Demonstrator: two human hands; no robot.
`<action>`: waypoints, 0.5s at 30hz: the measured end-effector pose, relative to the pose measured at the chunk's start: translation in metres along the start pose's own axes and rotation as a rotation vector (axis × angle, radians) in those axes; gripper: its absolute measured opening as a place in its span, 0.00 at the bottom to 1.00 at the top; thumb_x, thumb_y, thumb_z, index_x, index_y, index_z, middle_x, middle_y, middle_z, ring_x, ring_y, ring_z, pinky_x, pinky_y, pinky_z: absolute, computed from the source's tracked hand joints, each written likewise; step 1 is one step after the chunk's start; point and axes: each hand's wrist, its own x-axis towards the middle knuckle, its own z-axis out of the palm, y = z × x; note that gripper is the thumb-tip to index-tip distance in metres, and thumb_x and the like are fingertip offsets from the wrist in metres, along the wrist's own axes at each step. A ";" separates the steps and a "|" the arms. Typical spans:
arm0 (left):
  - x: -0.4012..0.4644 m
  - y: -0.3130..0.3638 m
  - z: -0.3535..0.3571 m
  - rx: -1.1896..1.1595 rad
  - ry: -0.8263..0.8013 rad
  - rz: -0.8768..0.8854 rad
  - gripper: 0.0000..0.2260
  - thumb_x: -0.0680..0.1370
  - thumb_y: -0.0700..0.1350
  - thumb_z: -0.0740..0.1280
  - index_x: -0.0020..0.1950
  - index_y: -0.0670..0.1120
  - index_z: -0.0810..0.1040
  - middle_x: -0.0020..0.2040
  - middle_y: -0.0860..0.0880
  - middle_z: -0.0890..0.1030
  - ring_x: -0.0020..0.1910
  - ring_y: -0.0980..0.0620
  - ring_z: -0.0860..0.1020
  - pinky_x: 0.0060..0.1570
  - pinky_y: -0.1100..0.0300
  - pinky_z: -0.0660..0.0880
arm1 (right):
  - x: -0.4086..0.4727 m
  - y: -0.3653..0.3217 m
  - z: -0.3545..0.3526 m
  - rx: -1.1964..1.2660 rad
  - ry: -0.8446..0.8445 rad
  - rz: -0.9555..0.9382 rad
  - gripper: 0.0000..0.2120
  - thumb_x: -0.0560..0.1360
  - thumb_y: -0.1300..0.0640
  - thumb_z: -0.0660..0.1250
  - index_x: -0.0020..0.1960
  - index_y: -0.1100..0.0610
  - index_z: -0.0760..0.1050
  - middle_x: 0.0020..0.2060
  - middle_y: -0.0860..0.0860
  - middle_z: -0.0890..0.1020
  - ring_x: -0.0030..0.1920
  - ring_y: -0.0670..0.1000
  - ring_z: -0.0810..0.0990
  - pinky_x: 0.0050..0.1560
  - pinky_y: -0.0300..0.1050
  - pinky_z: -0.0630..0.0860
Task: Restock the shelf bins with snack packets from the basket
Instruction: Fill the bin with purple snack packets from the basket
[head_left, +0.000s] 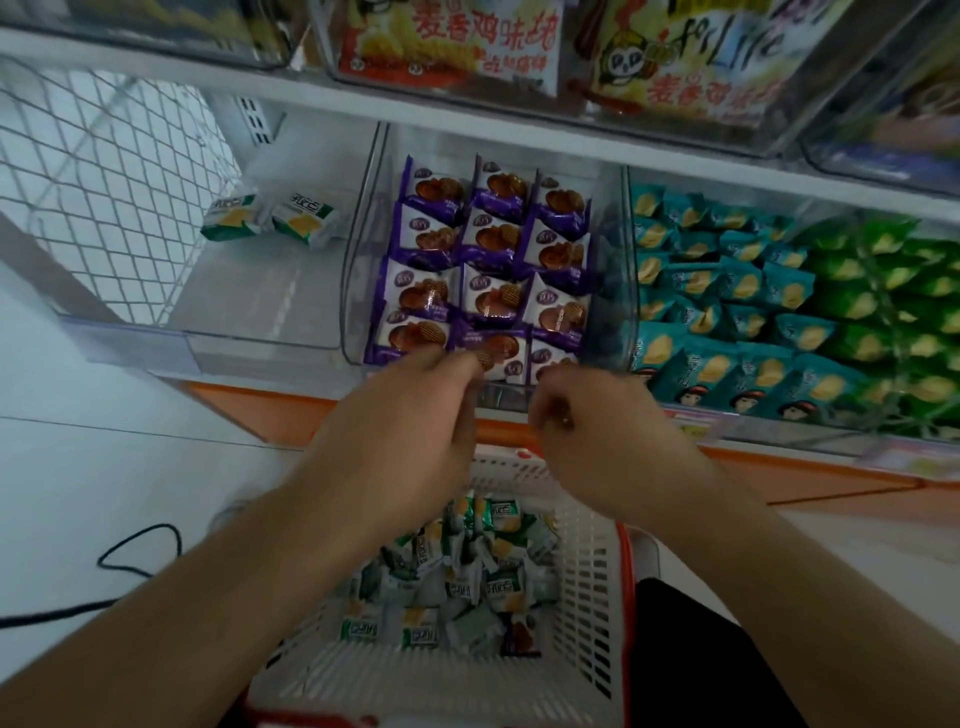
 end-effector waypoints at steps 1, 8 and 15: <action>0.006 -0.001 0.000 -0.018 0.054 0.025 0.12 0.83 0.47 0.61 0.67 0.52 0.74 0.58 0.54 0.76 0.54 0.55 0.76 0.53 0.55 0.78 | 0.004 -0.004 -0.003 0.071 0.155 -0.025 0.06 0.81 0.60 0.63 0.49 0.51 0.77 0.41 0.49 0.81 0.39 0.50 0.80 0.39 0.52 0.82; 0.047 -0.014 0.004 0.067 -0.013 0.017 0.22 0.81 0.43 0.62 0.76 0.48 0.71 0.67 0.48 0.78 0.66 0.44 0.73 0.66 0.45 0.71 | 0.047 -0.022 -0.007 -0.176 0.254 0.028 0.14 0.80 0.49 0.65 0.59 0.56 0.69 0.49 0.56 0.80 0.50 0.61 0.80 0.40 0.50 0.76; 0.061 -0.018 0.003 0.097 -0.033 -0.034 0.25 0.84 0.49 0.61 0.81 0.57 0.62 0.74 0.51 0.69 0.72 0.45 0.64 0.71 0.50 0.58 | 0.062 -0.027 -0.009 0.131 0.191 0.108 0.19 0.78 0.50 0.73 0.61 0.54 0.67 0.48 0.53 0.80 0.44 0.55 0.82 0.38 0.50 0.79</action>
